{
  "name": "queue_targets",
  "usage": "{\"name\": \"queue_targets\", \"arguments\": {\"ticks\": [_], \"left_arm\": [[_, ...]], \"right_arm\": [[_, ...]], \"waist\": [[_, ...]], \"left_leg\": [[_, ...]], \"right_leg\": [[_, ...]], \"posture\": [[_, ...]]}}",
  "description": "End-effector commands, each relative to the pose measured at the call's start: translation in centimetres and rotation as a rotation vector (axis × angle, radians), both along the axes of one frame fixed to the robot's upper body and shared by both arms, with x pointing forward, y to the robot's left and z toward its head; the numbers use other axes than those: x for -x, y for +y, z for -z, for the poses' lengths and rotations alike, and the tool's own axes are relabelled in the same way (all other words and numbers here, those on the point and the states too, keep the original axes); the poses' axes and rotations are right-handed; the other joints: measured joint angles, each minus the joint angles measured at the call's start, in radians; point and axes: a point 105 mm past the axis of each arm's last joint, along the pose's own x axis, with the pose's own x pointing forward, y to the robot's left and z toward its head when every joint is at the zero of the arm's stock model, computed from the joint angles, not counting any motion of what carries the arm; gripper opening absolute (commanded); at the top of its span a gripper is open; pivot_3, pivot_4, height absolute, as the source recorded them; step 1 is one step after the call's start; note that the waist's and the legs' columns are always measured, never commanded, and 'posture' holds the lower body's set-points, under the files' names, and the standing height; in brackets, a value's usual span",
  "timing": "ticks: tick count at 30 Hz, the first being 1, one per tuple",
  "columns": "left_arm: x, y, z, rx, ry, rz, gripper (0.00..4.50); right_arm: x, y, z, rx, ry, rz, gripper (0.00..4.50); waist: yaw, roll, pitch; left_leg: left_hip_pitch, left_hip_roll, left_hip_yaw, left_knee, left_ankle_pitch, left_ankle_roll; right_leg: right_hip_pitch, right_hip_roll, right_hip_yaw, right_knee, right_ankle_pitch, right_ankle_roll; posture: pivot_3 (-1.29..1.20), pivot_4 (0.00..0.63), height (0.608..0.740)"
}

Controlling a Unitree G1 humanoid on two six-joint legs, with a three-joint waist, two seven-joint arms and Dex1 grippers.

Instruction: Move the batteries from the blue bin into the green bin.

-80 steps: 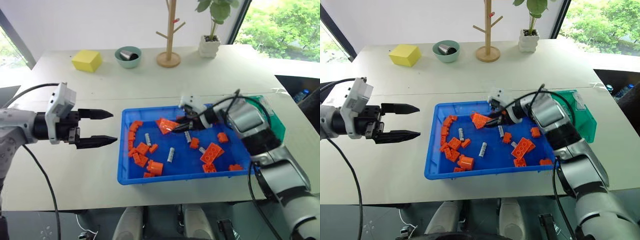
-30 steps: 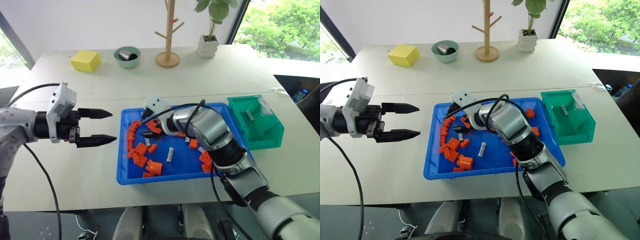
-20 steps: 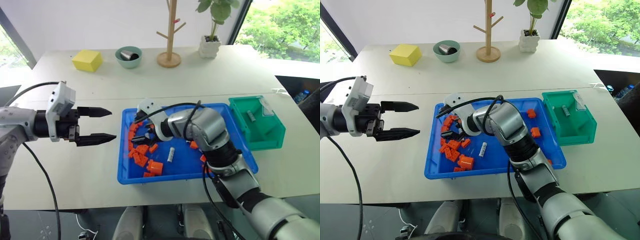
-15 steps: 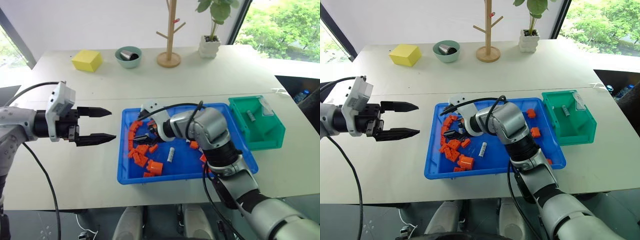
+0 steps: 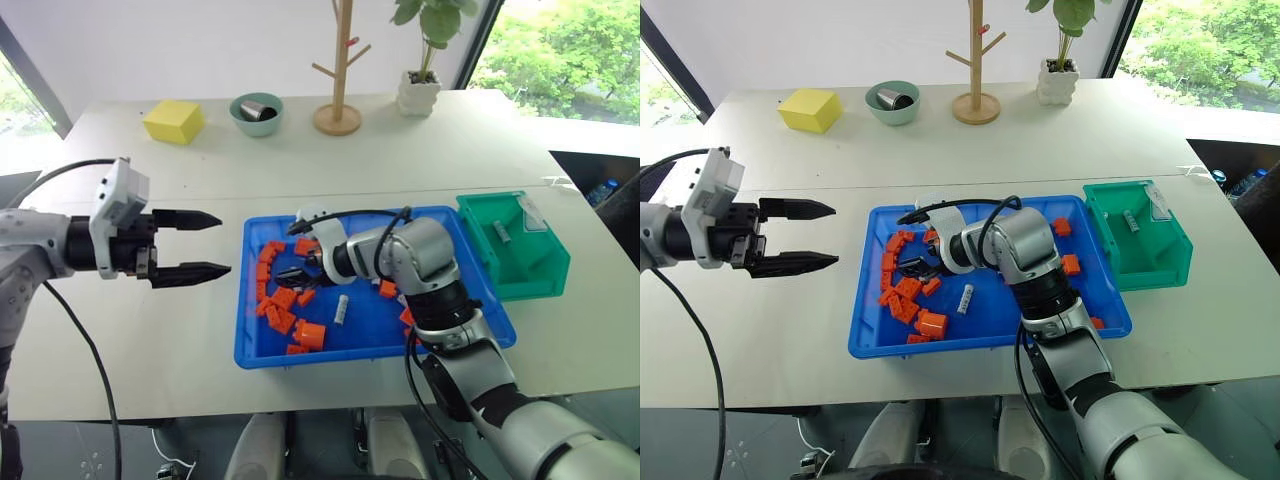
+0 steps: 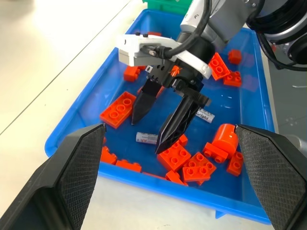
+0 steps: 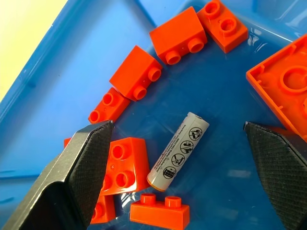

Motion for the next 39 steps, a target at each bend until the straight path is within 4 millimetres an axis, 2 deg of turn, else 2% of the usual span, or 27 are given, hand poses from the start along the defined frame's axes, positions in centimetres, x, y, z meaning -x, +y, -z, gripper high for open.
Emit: {"name": "queue_targets", "arguments": {"ticks": [1, 4, 6, 8, 14, 28, 31, 32, 35, 37, 38, 39], "left_arm": [[-0.1, 0.0, -0.9, 0.001, -0.049, 0.001, 4.50], [-0.1, 0.0, -0.9, 0.000, -0.049, 0.001, 4.50], [-0.1, 0.0, -0.9, -0.001, -0.049, 0.001, 4.50], [-0.1, 0.0, -0.8, -0.001, -0.048, 0.002, 4.50], [0.0, 0.1, -0.8, -0.002, -0.048, 0.002, 4.50], [-0.6, -0.4, -0.7, 0.011, -0.058, 0.016, 4.50], [-0.5, -0.8, -0.6, 0.019, -0.055, 0.031, 4.50], [-0.4, -1.0, -0.5, 0.024, -0.051, 0.040, 4.50], [-0.3, -1.4, -0.4, 0.036, -0.043, 0.061, 4.50], [-0.4, -2.0, -0.3, 0.054, -0.039, 0.079, 4.50], [-0.4, -2.1, -0.3, 0.059, -0.039, 0.083, 4.50], [-0.5, -2.4, -0.3, 0.066, -0.040, 0.090, 4.50]], "right_arm": [[-0.3, -0.3, 0.9, 0.088, -0.087, -0.031, 4.45], [-0.6, -0.6, 1.9, 0.193, -0.216, -0.096, 4.45], [-0.3, -0.3, 2.3, 0.209, -0.236, -0.129, 3.95], [0.0, 0.0, 2.5, 0.204, -0.239, -0.147, 3.13], [0.7, 0.2, 1.9, 0.182, -0.230, -0.172, 0.11], [-0.3, -0.4, -0.8, 0.163, -0.285, -0.156, 0.03], [-0.6, -1.0, -4.1, 0.119, -0.323, -0.139, 0.03], [-0.7, -1.4, -6.2, 0.077, -0.347, -0.121, 0.03], [-0.3, -2.7, -10.3, 0.000, -0.387, -0.086, 0.03], [-0.9, -6.3, -13.2, 0.027, -0.482, 0.002, 0.03], [-1.0, -7.6, -14.0, 0.043, -0.513, 0.033, 0.03], [-1.4, -9.9, -14.5, 0.069, -0.529, 0.103, 0.03]], "waist": [[0.000, 0.000, 0.000], [0.000, 0.000, 0.000], [0.000, 0.000, 0.000], [0.000, 0.000, 0.000], [0.000, 0.000, 0.000], [0.001, 0.000, 0.000], [0.002, 0.000, 0.000], [0.002, 0.000, 0.000], [0.003, 0.000, 0.000], [0.009, 0.000, 0.000], [0.014, 0.000, 0.000], [0.017, -0.001, 0.000]], "left_leg": [[0.000, 0.000, 0.000, 0.000, 0.000, 0.000], [0.000, 0.000, 0.000, 0.000, 0.000, 0.000], [0.000, 0.000, 0.000, 0.000, 0.000, 0.000], [0.001, 0.000, 0.000, 0.000, 0.000, 0.000], [0.001, 0.000, 0.000, 0.000, 0.000, 0.000], [0.000, 0.000, 0.000, 0.000, 0.000, 0.000], [0.000, 0.000, 0.000, 0.000, 0.000, 0.000], [0.000, 0.000, 0.000, 0.000, 0.000, 0.000], [-0.001, 0.000, 0.000, 0.000, 0.000, 0.000], [-0.001, 0.000, -0.001, 0.000, 0.000, 0.000], [-0.001, 0.000, -0.001, 0.000, 0.000, 0.000], [-0.001, -0.001, -0.002, 0.000, 0.000, 0.000]], "right_leg": [[0.000, 0.000, 0.000, 0.000, 0.000, 0.000], [0.000, 0.000, 0.000, 0.000, 0.000, 0.000], [0.000, 0.000, 0.000, 0.000, 0.000, 0.000], [0.000, 0.000, 0.000, 0.000, 0.000, 0.000], [0.000, 0.000, 0.000, 0.000, 0.000, 0.000], [0.000, 0.000, 0.000, 0.000, 0.000, 0.000], [0.000, 0.000, 0.000, 0.000, 0.000, 0.000], [0.000, 0.000, 0.000, 0.000, 0.000, 0.000], [-0.001, 0.000, 0.000, 0.000, 0.000, 0.000], [-0.001, 0.000, 0.000, 0.000, 0.000, 0.000], [0.000, 0.000, -0.001, -0.001, 0.000, 0.000], [0.001, -0.001, -0.002, -0.002, 0.000, 0.000]], "posture": [[0.00, 0.150, 0.702], [0.00, 0.150, 0.702], [0.00, 0.150, 0.702], [0.00, 0.150, 0.702], [0.00, 0.150, 0.702], [0.00, 0.150, 0.702], [0.00, 0.150, 0.702], [0.00, 0.150, 0.702], [0.00, 0.150, 0.702], [0.00, 0.150, 0.702], [0.00, 0.150, 0.702], [0.00, 0.150, 0.702]]}}
